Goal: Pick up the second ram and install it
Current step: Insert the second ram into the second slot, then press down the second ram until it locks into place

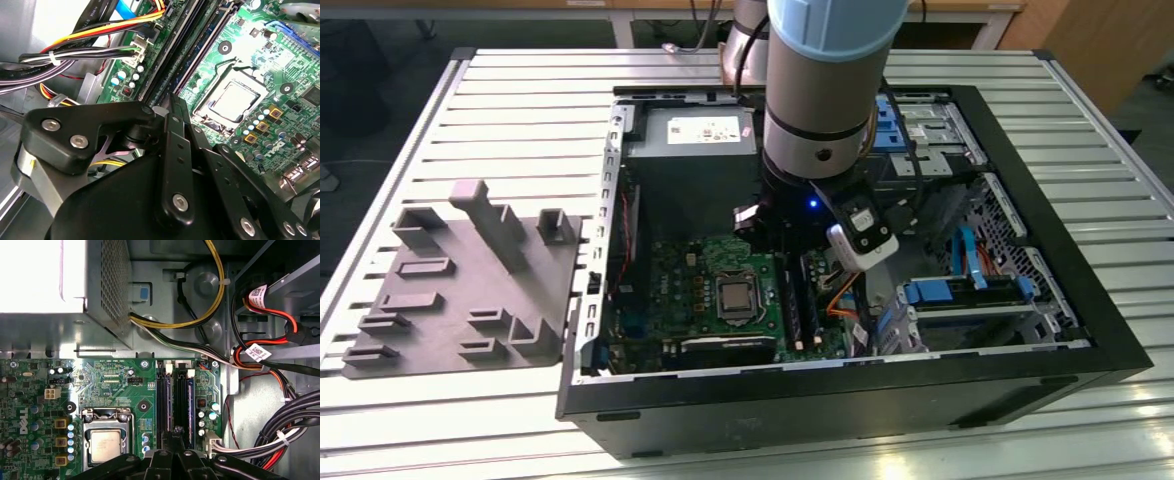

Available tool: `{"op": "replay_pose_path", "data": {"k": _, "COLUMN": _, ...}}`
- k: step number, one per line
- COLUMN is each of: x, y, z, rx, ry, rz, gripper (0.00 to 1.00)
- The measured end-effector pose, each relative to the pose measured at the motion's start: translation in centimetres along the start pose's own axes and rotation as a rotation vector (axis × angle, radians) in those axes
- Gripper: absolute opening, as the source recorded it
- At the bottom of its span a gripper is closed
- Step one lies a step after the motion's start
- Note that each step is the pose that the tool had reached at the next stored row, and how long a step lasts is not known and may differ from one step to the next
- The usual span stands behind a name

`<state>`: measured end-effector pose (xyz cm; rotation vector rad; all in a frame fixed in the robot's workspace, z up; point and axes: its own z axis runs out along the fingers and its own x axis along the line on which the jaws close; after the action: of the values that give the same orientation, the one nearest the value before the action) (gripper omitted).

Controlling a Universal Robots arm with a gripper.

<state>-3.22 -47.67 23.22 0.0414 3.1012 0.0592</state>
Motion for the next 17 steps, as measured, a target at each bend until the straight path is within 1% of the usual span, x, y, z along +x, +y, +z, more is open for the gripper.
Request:
{"op": "replay_pose_path", "data": {"k": 9, "x": 0.0, "y": 0.04, "z": -0.04, "rx": 0.0001, "ry": 0.0001, "rz": 0.0, "gripper": 0.11}}
{"op": "replay_pose_path", "data": {"k": 17, "x": 0.04, "y": 0.57, "z": 0.0, "rx": -0.0001, "ry": 0.0, "rz": 0.0, "gripper": 0.11}}
